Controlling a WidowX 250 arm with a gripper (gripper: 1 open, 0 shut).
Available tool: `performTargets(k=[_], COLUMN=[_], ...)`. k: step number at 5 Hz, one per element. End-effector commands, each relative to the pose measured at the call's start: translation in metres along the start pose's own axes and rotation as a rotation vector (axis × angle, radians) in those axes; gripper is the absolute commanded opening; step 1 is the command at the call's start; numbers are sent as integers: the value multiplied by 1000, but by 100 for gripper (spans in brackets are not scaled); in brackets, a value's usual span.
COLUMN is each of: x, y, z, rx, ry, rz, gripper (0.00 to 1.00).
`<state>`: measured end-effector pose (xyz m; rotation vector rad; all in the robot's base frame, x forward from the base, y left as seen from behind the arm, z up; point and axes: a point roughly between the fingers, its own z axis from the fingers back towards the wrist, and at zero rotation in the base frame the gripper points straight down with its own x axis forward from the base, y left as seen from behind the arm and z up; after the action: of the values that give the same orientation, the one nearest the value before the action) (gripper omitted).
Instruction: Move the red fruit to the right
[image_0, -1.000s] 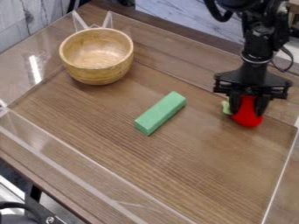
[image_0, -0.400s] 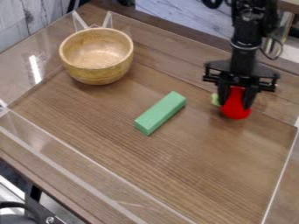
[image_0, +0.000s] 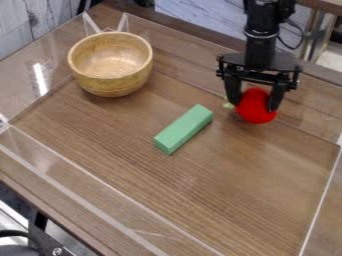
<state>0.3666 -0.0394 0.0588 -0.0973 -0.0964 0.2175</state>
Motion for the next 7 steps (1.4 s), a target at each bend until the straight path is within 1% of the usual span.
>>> performTargets(k=[1, 2, 3, 4, 5, 6, 7], x=[11, 12, 13, 14, 15, 16, 4], y=[4, 14, 22, 30, 27, 22, 18], z=[36, 46, 48, 44, 40, 41, 42], rx=[-34, -35, -28, -15, -2, 6, 10], ry=[-97, -107, -111, -107, -109, -117, -124], rz=[-27, -10, 6, 23, 49, 71, 76], gripper=[100, 100, 100, 100, 100, 100, 100])
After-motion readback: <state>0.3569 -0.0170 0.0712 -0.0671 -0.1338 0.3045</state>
